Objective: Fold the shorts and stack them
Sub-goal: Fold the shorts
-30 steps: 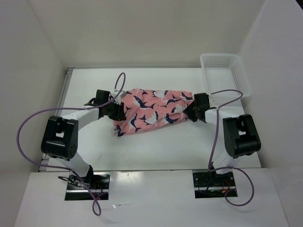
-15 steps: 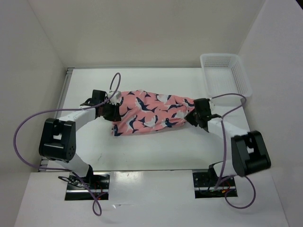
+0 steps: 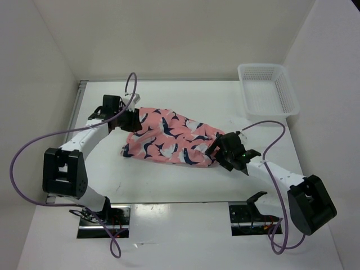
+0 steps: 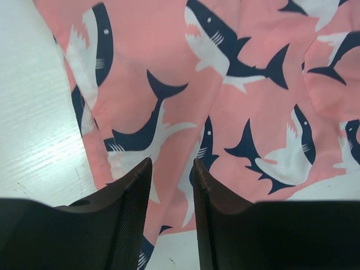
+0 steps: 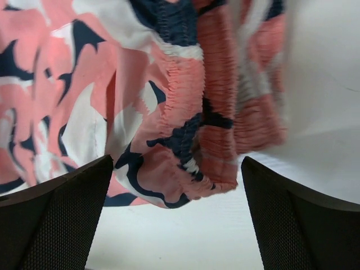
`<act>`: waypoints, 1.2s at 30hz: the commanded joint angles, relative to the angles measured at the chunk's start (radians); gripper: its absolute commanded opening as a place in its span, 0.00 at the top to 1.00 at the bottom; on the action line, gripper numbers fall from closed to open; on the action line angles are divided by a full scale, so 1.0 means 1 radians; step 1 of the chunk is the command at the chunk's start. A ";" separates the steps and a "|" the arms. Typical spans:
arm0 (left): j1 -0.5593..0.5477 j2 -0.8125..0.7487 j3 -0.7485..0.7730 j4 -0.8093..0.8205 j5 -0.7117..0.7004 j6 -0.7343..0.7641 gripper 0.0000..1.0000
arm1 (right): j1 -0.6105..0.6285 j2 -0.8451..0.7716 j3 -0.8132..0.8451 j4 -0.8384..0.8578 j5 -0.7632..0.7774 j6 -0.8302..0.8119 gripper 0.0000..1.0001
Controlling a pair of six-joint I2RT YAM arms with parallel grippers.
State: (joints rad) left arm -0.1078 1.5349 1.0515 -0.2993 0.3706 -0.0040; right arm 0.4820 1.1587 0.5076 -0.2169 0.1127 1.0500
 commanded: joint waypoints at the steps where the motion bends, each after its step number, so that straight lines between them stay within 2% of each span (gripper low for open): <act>1: 0.003 -0.032 0.054 -0.015 0.016 0.004 0.57 | 0.013 -0.033 0.037 -0.114 0.137 0.053 0.00; 6: -0.047 0.056 0.102 0.018 0.016 0.004 0.57 | 0.013 -0.149 0.077 -0.200 0.226 0.070 0.00; 12: -0.076 0.189 0.068 0.075 0.039 0.004 0.58 | 0.013 -0.093 0.123 -0.200 0.257 0.079 0.00; 15: -0.076 0.241 0.068 0.075 0.002 0.004 0.58 | -0.012 -0.056 0.160 -0.190 0.269 0.061 0.00; 22: -0.040 0.301 0.025 0.075 -0.045 0.004 0.60 | -0.141 0.035 0.158 -0.102 0.165 -0.002 0.00; 29: 0.011 0.321 0.015 0.077 -0.130 0.004 0.60 | -0.151 0.179 0.146 0.013 0.073 -0.037 0.00; 36: 0.071 0.292 -0.022 0.088 -0.117 0.004 0.63 | -0.151 0.268 0.181 0.092 0.028 -0.097 0.00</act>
State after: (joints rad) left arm -0.0624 1.8252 1.0710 -0.1822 0.3122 -0.0078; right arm 0.3336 1.3975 0.6506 -0.2104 0.1589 0.9947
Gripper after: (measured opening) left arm 0.370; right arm 0.999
